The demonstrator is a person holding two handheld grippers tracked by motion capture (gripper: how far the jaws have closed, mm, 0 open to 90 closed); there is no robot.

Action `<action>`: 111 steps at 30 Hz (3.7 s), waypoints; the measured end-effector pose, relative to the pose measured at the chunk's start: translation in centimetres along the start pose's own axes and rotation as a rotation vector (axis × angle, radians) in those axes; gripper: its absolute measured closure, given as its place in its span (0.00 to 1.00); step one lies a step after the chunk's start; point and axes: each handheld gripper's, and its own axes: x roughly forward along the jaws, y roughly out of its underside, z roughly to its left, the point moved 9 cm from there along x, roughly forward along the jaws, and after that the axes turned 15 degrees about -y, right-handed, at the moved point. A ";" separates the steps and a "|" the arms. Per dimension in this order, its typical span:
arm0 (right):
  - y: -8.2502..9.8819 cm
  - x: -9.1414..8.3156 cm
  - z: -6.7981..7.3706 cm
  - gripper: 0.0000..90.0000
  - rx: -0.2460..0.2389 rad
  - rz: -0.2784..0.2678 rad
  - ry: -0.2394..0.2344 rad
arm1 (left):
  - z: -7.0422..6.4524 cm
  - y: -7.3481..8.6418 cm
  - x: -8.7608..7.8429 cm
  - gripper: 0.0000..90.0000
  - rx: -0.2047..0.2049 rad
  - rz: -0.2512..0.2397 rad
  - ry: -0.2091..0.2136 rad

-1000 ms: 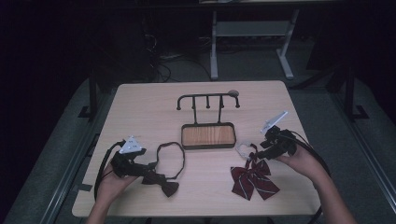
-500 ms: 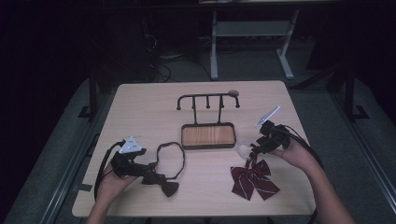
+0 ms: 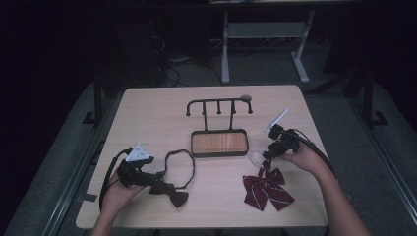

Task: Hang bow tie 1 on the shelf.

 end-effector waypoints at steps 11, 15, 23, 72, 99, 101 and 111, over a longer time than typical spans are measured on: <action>-0.1 0.7 -1.1 0.73 0.011 0.048 0.041 | 0.0 0.0 0.0 0.32 0.003 -0.001 -0.001; 0.0 0.9 -1.3 0.77 0.008 0.066 0.052 | -0.1 0.0 0.0 0.32 0.004 0.002 0.000; 0.0 1.3 -1.3 0.86 -0.003 0.093 0.058 | 0.0 0.0 0.0 0.32 0.006 0.004 -0.004; -2.5 -4.1 3.7 0.97 -0.145 0.012 -0.040 | 0.0 0.1 0.0 0.32 0.011 0.009 -0.013; -5.0 -9.1 6.2 0.97 -0.214 -0.039 -0.019 | -0.1 0.1 0.1 0.32 0.007 0.004 -0.013; -5.4 -9.3 6.4 0.97 -0.219 -0.037 -0.017 | -0.1 0.1 0.1 0.32 0.006 0.006 -0.012; -6.5 -10.5 6.7 0.97 -0.227 -0.036 0.001 | -0.1 0.1 0.1 0.32 0.014 0.010 -0.012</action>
